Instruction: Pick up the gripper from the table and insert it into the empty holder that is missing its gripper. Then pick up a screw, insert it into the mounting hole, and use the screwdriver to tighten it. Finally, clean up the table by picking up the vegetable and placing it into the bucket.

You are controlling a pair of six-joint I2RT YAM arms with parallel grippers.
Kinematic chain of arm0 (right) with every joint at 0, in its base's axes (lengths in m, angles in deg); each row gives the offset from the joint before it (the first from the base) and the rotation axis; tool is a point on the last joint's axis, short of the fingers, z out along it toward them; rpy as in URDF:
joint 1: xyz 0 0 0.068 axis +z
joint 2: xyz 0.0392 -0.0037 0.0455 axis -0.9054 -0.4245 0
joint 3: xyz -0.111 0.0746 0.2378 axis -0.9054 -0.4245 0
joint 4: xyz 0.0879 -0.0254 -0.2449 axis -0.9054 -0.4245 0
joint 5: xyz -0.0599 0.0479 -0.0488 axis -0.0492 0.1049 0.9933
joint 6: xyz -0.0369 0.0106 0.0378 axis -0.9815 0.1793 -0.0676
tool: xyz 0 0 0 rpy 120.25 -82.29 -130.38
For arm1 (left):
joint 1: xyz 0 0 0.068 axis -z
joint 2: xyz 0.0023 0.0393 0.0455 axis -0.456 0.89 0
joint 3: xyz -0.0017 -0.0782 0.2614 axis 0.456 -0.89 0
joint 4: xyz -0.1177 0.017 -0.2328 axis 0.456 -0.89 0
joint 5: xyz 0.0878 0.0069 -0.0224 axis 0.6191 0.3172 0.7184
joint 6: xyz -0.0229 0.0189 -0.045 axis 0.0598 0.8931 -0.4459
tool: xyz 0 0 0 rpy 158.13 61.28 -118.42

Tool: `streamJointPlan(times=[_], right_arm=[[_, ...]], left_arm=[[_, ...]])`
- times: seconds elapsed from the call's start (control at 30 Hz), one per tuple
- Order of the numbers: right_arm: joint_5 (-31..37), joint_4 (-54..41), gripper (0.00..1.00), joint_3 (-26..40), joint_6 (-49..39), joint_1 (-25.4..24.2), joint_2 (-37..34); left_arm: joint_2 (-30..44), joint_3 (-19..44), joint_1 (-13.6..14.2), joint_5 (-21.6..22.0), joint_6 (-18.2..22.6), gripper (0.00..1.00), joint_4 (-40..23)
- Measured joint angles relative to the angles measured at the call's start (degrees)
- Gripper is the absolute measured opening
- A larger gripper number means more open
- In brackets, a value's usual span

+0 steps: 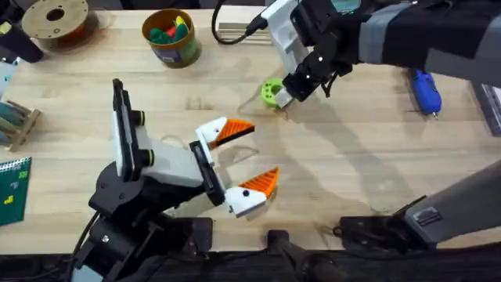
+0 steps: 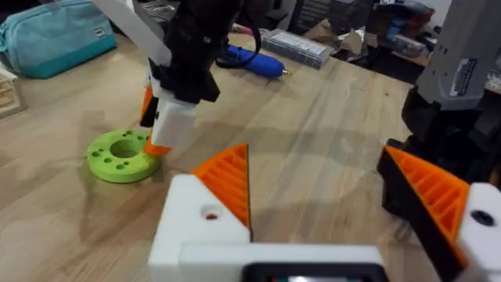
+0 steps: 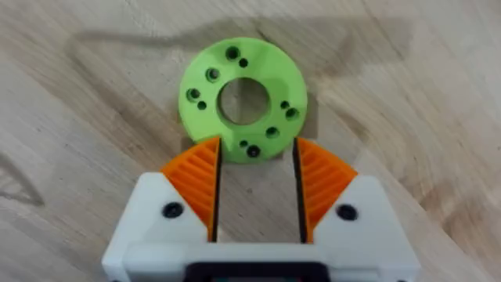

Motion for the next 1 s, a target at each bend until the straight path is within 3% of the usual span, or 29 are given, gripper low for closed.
streamJointPlan(times=[0.33, 0.6, 0.7, 0.8, 0.9, 1.0], right_arm=[[0.0, 0.9, 0.389, 0.0, 0.0, 0.3, -0.3], [-0.6, 1.1, 0.112, 0.0, 0.0, 0.4, -0.8], [-0.4, 1.1, 0.061, 0.0, -0.2, 0.4, -0.9], [-0.4, 1.1, 0.074, 0.1, -0.1, 0.4, -0.9], [0.6, 1.4, 0.202, 0.1, -0.3, 0.4, -0.9], [0.8, 1.4, 0.204, 0.1, -0.4, 0.4, -0.9]], left_arm=[[0.0, 0.0, 0.0, 0.0, 0.0, 0.985, 0.0], [0.0, 0.0, 0.0, 0.0, 0.0, 0.986, 0.0], [0.0, 0.0, 0.0, 0.0, 0.0, 0.986, 0.0], [0.0, 0.0, 0.0, 0.0, 0.0, 0.986, 0.0], [0.0, 0.0, 0.0, 0.0, 0.0, 0.986, 0.0], [0.0, 0.0, 0.0, 0.0, 0.0, 0.986, 0.0]])
